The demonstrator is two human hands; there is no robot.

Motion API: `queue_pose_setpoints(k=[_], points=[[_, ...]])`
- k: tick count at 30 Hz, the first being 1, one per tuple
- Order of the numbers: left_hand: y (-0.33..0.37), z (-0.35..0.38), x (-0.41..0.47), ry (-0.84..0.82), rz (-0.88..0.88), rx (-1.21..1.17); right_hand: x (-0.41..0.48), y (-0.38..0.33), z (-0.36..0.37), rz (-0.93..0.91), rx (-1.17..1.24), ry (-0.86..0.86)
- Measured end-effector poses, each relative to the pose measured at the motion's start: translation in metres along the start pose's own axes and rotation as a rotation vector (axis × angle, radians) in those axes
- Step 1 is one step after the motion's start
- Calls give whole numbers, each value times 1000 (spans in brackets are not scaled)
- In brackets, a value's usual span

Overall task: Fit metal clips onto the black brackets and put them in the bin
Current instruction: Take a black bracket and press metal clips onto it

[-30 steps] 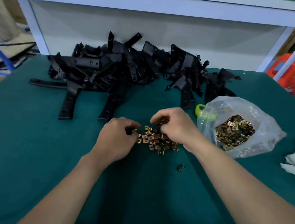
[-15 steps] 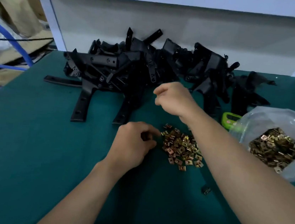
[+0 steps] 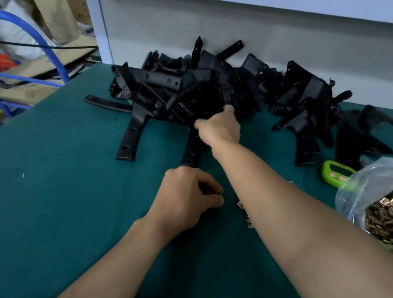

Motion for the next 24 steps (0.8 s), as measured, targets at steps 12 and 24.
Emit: queue_pose_setpoints(k=[12, 24], points=[[6, -2, -4, -25, 16, -55, -76, 16, -133, -484, -249, 261], [67, -24, -24, 252, 401, 81, -125, 60, -142, -584, -484, 244]])
Point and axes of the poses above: each hand's wrist, its own x-axis towards the middle knuckle, its own z-axis out of the palm, y = z × x, the point moved 10 cm from there along x, towards the middle knuckle, and after that the axes turned 1 degree about y, right-handed, at the moved point
